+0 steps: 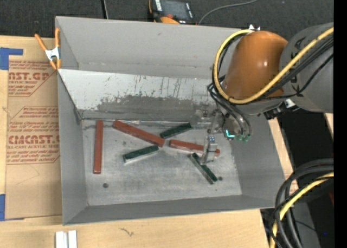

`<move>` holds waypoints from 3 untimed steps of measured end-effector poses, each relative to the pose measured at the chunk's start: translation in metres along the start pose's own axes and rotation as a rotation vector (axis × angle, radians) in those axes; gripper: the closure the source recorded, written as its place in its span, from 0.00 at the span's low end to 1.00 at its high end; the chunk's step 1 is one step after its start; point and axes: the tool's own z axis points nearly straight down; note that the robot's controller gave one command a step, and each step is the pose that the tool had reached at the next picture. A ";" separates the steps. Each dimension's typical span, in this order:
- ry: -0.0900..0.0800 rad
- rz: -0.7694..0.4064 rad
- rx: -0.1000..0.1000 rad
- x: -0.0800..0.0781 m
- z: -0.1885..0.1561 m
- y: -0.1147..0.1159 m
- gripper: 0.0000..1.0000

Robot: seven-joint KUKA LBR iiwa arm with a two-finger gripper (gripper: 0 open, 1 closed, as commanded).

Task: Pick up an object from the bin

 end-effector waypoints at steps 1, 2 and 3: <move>-0.001 -0.182 0.000 -0.019 0.125 -0.061 0.00; -0.013 -0.084 -0.001 -0.048 0.075 -0.017 0.00; -0.001 0.150 0.001 0.004 0.125 -0.058 0.00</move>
Offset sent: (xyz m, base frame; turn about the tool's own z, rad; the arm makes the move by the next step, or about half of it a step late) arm 0.0203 -0.0608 -0.1224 -0.1833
